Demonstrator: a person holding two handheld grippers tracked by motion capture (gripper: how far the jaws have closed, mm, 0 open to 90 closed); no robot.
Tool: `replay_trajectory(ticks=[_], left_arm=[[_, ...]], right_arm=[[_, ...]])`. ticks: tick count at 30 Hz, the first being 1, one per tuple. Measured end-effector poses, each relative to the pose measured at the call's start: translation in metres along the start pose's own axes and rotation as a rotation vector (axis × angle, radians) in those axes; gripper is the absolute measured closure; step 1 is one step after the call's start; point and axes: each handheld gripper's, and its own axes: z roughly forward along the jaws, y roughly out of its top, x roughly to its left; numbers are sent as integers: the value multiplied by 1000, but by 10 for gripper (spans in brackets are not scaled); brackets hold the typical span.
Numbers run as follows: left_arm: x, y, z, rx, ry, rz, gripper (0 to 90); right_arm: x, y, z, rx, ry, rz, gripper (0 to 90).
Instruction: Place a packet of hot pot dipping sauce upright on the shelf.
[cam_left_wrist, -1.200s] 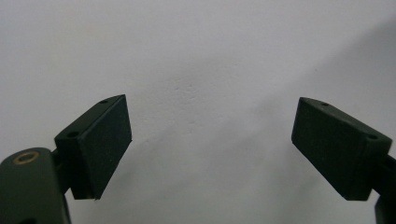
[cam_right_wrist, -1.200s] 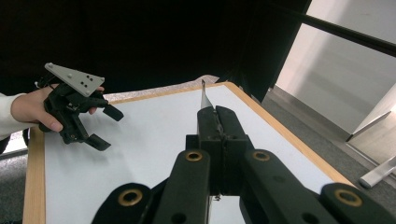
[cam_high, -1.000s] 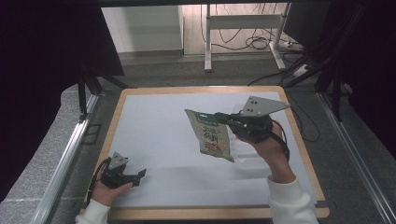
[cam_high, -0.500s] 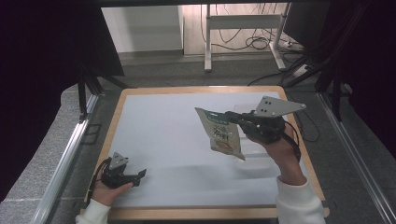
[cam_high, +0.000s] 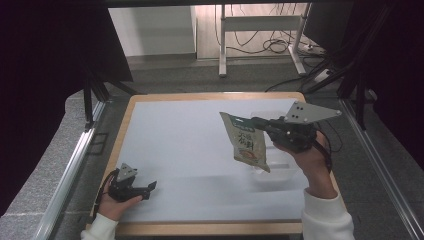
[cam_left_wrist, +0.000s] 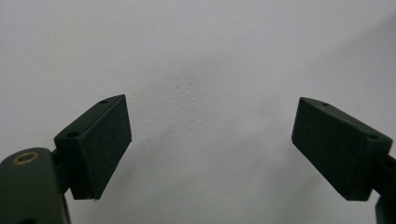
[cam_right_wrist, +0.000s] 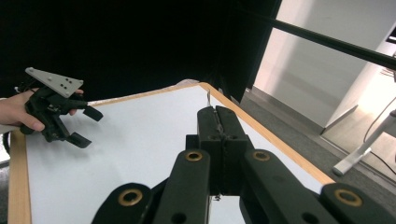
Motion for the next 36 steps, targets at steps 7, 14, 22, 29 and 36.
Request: replay_trajectory(ticks=[7,14,22,29,36], left_arm=[[0,0,0,0,2,-2,118],[0,0,0,1,1,-1,118],[0,0,0,1,-2,0,117],[0,0,0,1,-1,0,117],[0,0,0,2,-1,1,117]], right_arm=[[-10,-7,-6,23,-18,18,898],[-21,-14,-12,26,-24,38,897],[-30,-18,-17,23,-33,57,898],[-34,-20,-23,12,-40,63,898],[-39,-22,-28,-2,-41,75,898]])
